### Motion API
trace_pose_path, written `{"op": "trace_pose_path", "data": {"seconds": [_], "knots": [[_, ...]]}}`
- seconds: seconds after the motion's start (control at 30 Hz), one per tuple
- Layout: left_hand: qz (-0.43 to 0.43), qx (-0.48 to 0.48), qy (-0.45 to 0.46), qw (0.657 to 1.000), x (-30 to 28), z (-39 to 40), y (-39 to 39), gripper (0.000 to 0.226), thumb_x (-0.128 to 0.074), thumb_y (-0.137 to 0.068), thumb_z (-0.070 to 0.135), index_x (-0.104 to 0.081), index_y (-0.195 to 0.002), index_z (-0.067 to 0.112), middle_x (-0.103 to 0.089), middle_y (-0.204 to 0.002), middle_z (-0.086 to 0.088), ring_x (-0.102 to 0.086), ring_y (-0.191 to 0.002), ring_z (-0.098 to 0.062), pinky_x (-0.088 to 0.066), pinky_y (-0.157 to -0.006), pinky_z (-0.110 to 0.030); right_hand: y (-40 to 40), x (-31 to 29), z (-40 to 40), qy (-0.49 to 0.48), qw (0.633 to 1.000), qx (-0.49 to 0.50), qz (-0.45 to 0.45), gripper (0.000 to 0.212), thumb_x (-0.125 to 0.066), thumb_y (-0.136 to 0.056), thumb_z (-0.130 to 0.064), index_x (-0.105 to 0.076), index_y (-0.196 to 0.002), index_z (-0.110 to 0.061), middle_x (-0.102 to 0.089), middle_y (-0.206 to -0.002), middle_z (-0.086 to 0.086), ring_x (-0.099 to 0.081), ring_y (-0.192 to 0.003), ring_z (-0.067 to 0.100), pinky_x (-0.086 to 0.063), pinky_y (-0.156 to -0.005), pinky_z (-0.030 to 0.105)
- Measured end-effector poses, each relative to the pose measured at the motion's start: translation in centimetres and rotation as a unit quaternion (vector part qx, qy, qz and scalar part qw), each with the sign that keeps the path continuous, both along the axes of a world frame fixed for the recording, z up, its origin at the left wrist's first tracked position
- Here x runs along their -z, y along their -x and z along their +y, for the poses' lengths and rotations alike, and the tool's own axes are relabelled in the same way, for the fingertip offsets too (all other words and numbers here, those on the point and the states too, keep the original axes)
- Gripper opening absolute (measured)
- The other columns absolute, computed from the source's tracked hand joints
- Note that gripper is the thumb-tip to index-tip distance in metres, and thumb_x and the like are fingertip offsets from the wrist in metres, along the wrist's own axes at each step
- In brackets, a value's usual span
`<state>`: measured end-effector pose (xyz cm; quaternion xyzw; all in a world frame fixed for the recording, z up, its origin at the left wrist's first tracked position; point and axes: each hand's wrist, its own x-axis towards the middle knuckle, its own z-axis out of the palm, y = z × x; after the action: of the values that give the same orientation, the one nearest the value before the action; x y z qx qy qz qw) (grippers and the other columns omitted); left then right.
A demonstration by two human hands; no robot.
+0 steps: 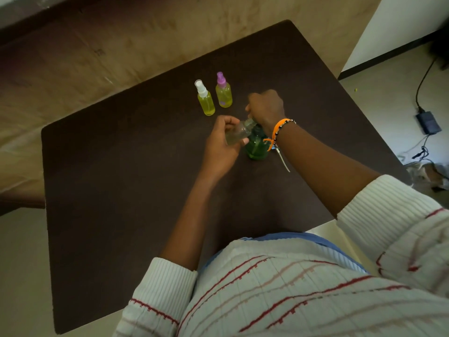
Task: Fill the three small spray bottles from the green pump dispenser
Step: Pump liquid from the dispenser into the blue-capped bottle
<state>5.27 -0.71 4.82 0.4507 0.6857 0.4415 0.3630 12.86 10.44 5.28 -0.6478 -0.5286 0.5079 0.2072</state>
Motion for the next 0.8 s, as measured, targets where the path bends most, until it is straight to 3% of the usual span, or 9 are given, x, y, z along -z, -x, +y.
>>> {"op": "trace_pose_path", "data": {"seconds": [0.17, 0.3, 0.47, 0.57, 0.63, 0.7, 0.8], "knots": [[0.005, 0.0, -0.008, 1.0, -0.09, 0.06, 0.27, 0.038, -0.069, -0.074, -0.002, -0.047, -0.098, 0.018, -0.056, -0.101, 0.001, -0.054, -0.094, -0.011, -0.044, -0.082, -0.022, 0.0, -0.13, 0.11, 0.041, 0.998, -0.035, 0.025, 0.031, -0.051, -0.081, -0.027, -0.07, -0.092, -0.005, -0.067, -0.073, 0.001, -0.063, -0.082, 0.025, -0.053, -0.085, 0.038], [0.002, -0.002, 0.01, 1.0, 0.13, -0.07, -0.4, 0.038, -0.068, -0.075, -0.002, -0.048, -0.099, 0.018, -0.056, -0.098, 0.005, -0.054, -0.091, -0.008, -0.045, -0.083, -0.023, -0.45, -0.23, -0.16, -0.006, 1.0, -0.005, -0.012, 0.056, -0.042, -0.064, -0.039, -0.071, -0.1, -0.006, -0.07, -0.099, 0.011, -0.064, -0.092, 0.029, -0.051, -0.082, 0.034], [-0.005, 0.0, 0.006, 1.0, 0.13, 0.14, -0.23, 0.037, -0.068, -0.075, -0.001, -0.048, -0.098, 0.02, -0.055, -0.097, 0.008, -0.053, -0.09, -0.005, -0.043, -0.081, -0.019, -0.43, -0.07, -0.13, -0.031, 0.998, -0.017, -0.045, 0.046, -0.045, -0.074, -0.038, -0.071, -0.1, -0.009, -0.07, -0.105, 0.011, -0.065, -0.093, 0.031, -0.049, -0.079, 0.033], [-0.007, 0.001, -0.001, 1.0, 0.13, 0.11, -0.17, 0.038, -0.069, -0.074, -0.001, -0.047, -0.096, 0.022, -0.056, -0.098, 0.006, -0.054, -0.095, -0.011, -0.045, -0.085, -0.025, -0.53, -0.11, 0.04, -0.013, 0.999, -0.03, -0.029, 0.047, -0.044, -0.069, -0.038, -0.072, -0.095, -0.009, -0.07, -0.1, 0.01, -0.064, -0.092, 0.03, -0.05, -0.079, 0.033], [-0.011, 0.001, -0.004, 1.0, -0.03, 0.07, -0.04, 0.038, -0.069, -0.075, -0.001, -0.048, -0.097, 0.022, -0.056, -0.099, 0.005, -0.055, -0.096, -0.011, -0.045, -0.085, -0.024, -0.42, -0.28, 0.24, 0.014, 0.998, -0.05, -0.018, 0.03, -0.049, -0.08, -0.033, -0.07, -0.077, -0.012, -0.068, -0.082, 0.003, -0.061, -0.085, 0.026, -0.046, -0.076, 0.032], [-0.012, 0.0, -0.006, 1.0, -0.14, 0.11, 0.06, 0.037, -0.069, -0.075, 0.0, -0.048, -0.097, 0.021, -0.056, -0.1, 0.006, -0.054, -0.096, -0.01, -0.044, -0.083, -0.022, -0.43, -0.27, 0.49, 0.026, 0.998, -0.058, -0.004, 0.027, -0.051, -0.085, -0.027, -0.066, -0.066, -0.014, -0.065, -0.071, -0.001, -0.059, -0.079, 0.023, -0.045, -0.074, 0.032], [-0.01, 0.003, -0.002, 1.0, -0.08, 0.11, -0.09, 0.036, -0.068, -0.076, 0.0, -0.048, -0.098, 0.021, -0.056, -0.099, 0.007, -0.054, -0.094, -0.008, -0.043, -0.081, -0.019, -0.58, -0.17, 0.34, 0.006, 0.999, -0.038, -0.007, 0.03, -0.049, -0.078, -0.031, -0.071, -0.077, -0.011, -0.069, -0.081, 0.003, -0.062, -0.083, 0.024, -0.049, -0.077, 0.033]]}}
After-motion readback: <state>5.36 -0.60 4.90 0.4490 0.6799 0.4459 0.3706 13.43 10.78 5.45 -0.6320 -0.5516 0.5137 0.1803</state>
